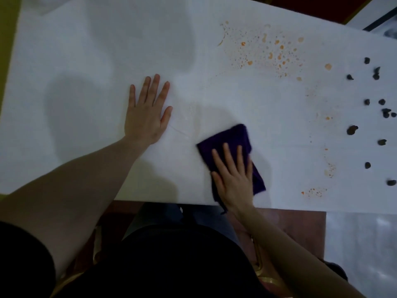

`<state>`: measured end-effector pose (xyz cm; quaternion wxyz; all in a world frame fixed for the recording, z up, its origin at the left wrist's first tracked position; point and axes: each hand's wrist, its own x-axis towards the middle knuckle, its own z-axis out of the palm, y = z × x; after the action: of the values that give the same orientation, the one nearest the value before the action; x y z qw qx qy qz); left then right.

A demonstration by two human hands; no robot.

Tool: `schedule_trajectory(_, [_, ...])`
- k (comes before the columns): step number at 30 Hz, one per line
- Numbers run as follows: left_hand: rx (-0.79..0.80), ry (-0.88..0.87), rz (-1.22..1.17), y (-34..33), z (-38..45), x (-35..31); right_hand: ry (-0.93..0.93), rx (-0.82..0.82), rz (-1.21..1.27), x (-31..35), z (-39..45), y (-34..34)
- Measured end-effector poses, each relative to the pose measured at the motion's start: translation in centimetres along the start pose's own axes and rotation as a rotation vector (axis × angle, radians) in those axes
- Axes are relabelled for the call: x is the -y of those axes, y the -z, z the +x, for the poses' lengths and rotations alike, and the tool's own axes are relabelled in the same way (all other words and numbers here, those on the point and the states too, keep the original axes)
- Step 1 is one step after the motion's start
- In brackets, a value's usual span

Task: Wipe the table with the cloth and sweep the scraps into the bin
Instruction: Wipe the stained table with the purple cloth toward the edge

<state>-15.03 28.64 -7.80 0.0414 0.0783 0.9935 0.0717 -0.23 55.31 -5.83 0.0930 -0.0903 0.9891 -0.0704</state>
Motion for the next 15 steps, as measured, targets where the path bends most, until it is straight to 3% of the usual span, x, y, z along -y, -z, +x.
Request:
schedule_trajectory(3, [-0.004, 0.002, 0.007, 0.0, 0.0, -0.1, 0.164, 0.022, 0.003, 1.7, 5.3, 0.5])
schedule_trajectory(6, [-0.002, 0.003, 0.012, 0.0, -0.1, 0.0, 0.154, 0.018, 0.017, 1.2, 12.2, 1.8])
schedule_trajectory(10, [-0.001, 0.010, 0.012, 0.0, 0.0, -0.1, -0.105, -0.003, 0.053, -4.1, 17.3, 3.8])
schedule_trajectory(15, [0.015, 0.007, 0.001, 0.2, 0.1, 0.1, -0.448, -0.071, 0.124, -9.1, 12.7, 4.1])
